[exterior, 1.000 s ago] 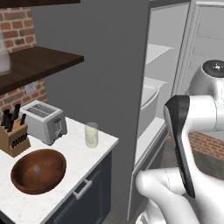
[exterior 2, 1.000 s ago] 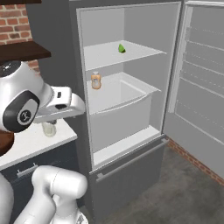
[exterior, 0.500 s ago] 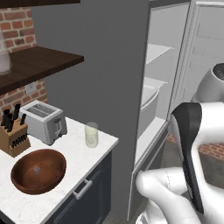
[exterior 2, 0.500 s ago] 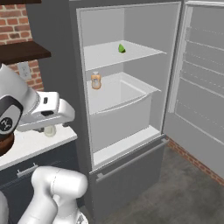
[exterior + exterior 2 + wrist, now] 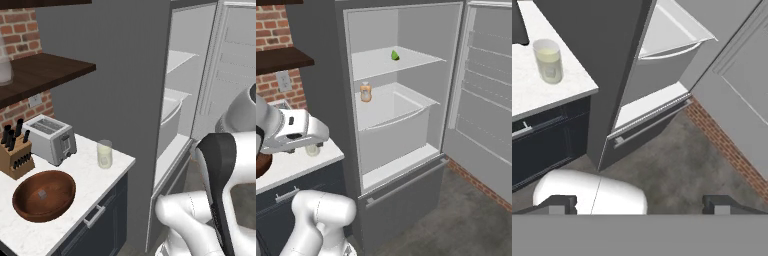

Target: Grab a lemon wedge from the fridge and one ice cube from the ice bowl, and put them in the glass of lemonade.

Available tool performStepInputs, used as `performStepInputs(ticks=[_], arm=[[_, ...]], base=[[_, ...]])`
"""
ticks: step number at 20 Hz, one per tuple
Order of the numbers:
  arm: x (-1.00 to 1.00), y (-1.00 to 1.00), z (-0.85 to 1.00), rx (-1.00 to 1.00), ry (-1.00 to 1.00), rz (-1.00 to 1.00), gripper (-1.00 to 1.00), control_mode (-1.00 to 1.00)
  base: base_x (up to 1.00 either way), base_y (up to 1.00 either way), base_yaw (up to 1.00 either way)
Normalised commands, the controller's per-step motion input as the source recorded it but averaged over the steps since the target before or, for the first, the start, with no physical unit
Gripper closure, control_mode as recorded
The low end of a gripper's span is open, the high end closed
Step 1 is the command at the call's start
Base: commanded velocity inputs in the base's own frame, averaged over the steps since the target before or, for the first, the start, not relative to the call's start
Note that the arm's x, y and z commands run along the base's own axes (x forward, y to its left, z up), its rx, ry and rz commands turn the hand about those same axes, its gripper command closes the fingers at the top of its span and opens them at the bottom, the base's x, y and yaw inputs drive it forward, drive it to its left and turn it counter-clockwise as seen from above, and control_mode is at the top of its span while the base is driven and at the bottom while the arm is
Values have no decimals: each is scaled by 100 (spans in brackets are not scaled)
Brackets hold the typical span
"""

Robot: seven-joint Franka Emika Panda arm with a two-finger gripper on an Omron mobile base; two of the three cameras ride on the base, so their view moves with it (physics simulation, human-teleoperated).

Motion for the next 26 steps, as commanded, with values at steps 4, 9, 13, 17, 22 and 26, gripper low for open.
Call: performStepInputs(ticks=[4, 9, 13, 17, 22, 26], arm=[[0, 3, 4, 0, -3, 0, -100, -100], [0, 0, 0, 0, 0, 0, -100, -100], [0, -3, -1, 0, -1, 0, -100, -100], [0, -38, -4, 0, -3, 5, -100, -100], [0, 0, 0, 0, 0, 0, -100, 100], [0, 0, 0, 0, 0, 0, -100, 100]], base=[[0, 0, 0], [0, 0, 0], [0, 0, 0], [0, 0, 0], [13, -64, 23], [8, -73, 39]])
